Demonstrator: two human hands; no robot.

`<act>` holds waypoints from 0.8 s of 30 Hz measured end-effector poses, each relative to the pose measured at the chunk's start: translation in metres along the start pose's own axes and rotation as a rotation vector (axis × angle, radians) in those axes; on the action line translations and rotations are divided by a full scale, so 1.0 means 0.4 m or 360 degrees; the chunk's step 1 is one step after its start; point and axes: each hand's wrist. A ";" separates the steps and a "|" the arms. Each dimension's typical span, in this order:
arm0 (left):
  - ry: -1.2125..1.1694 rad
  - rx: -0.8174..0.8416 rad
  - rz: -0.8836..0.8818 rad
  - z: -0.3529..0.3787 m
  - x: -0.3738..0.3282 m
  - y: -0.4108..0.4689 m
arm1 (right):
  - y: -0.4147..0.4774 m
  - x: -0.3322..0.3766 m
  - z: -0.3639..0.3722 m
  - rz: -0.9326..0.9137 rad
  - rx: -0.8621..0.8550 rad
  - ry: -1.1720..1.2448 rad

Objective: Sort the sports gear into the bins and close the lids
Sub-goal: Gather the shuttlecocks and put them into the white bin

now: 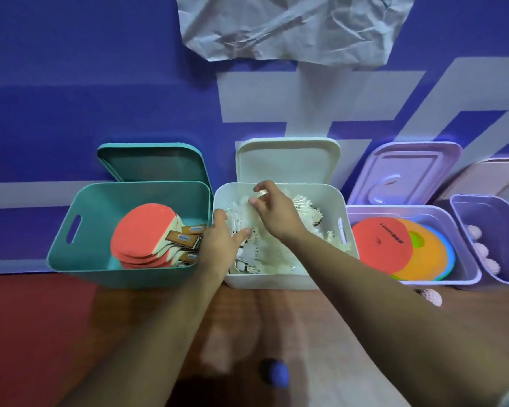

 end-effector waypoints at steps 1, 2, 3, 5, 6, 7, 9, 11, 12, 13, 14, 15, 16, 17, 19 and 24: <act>0.0026 -0.0021 -0.0019 0.007 0.009 0.011 | 0.018 -0.010 0.017 -0.0015 0.0094 -0.0066; 0.0034 -0.0037 -0.0020 0.015 0.017 0.021 | 0.030 -0.021 0.029 -0.0032 0.0204 -0.0166; 0.0029 -0.0035 -0.0010 0.022 0.027 0.032 | 0.041 -0.037 0.042 -0.0045 0.0316 -0.0288; 0.0033 0.0018 0.0064 0.032 0.040 0.045 | 0.051 -0.065 0.055 -0.0116 0.0453 -0.0489; 0.0060 0.0038 0.0121 0.035 0.046 0.046 | 0.053 -0.076 0.059 -0.0165 0.0451 -0.0555; 0.0101 0.0035 0.0175 0.036 0.051 0.044 | 0.052 -0.084 0.061 -0.0219 0.0404 -0.0616; 0.0187 -0.0024 0.0221 0.039 0.065 0.042 | 0.054 -0.091 0.072 -0.0350 0.0297 -0.0717; 0.0315 -0.0049 0.0218 0.045 0.069 0.042 | 0.053 -0.090 0.079 -0.0425 0.0264 -0.0781; 0.0408 -0.0026 0.0211 0.050 0.068 0.047 | 0.052 -0.092 0.081 -0.0446 0.0259 -0.0817; 0.0507 0.0020 0.0209 0.058 0.067 0.056 | 0.051 -0.097 0.080 -0.0467 0.0249 -0.0866; 0.0588 0.0085 0.0213 0.067 0.065 0.067 | 0.050 -0.106 0.077 -0.0484 0.0233 -0.0919; 0.0642 0.0153 0.0221 0.076 0.062 0.079 | 0.048 -0.119 0.072 -0.0490 0.0210 -0.0971; 0.0672 0.0217 0.0226 0.087 0.062 0.091 | 0.047 -0.130 0.067 -0.0485 0.0191 -0.1020; 0.0672 0.0280 0.0220 0.094 0.062 0.102 | 0.046 -0.142 0.063 -0.0466 0.0191 -0.1065; 0.0608 0.0378 0.0181 0.112 0.063 0.118 | 0.048 -0.170 0.060 -0.0390 0.0261 -0.1134; 0.0473 0.0400 0.0127 0.138 0.058 0.121 | 0.058 -0.200 0.052 -0.0294 0.0401 -0.1174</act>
Point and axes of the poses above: each hand's wrist, its own y-axis towards the middle knuckle, its own z-axis out of the palm, x = y × z, and after that the axes turned 4 degrees about y, right-handed
